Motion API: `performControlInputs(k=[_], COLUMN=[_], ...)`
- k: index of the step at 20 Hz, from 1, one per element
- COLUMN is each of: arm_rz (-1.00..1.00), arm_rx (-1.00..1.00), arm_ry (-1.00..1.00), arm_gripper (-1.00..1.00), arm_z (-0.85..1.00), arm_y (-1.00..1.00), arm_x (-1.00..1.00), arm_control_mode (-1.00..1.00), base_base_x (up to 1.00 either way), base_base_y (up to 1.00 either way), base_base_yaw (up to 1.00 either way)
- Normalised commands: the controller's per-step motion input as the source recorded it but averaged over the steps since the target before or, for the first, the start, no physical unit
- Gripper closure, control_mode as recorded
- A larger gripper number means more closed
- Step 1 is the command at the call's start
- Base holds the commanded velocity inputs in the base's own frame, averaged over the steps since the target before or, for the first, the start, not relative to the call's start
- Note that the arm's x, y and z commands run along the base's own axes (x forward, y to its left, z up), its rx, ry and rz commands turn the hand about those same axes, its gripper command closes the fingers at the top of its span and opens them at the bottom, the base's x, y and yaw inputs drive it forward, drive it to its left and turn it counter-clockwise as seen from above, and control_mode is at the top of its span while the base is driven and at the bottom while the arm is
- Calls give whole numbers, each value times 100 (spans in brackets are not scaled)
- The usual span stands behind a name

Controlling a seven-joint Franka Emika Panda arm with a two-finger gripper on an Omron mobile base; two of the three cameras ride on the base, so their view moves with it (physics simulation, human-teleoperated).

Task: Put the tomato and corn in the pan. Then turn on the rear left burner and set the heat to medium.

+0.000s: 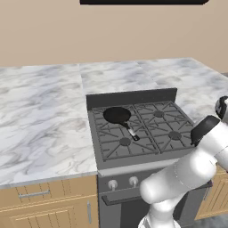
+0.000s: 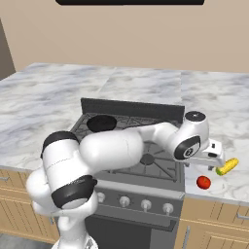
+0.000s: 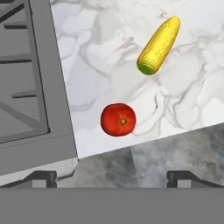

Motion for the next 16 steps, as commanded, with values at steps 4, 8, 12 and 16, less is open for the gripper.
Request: performControlInputs(k=[4,8,12,16], arm_rz=[-4,-5,-2,-1], arm_rx=[0,1,0,0], arm_ry=[-5,-3,0,0], arm_gripper=[-100,-100,-100,-100], arm_z=[0,0,0,-7], arm_y=[-25,-18,-1,0], arm_x=[0,2,10,25], arm_control_mode=[-100,-100,-100,-100], base_base_x=[0,0,0,0], base_base_y=[0,0,0,0], base_base_yaw=[0,0,0,0])
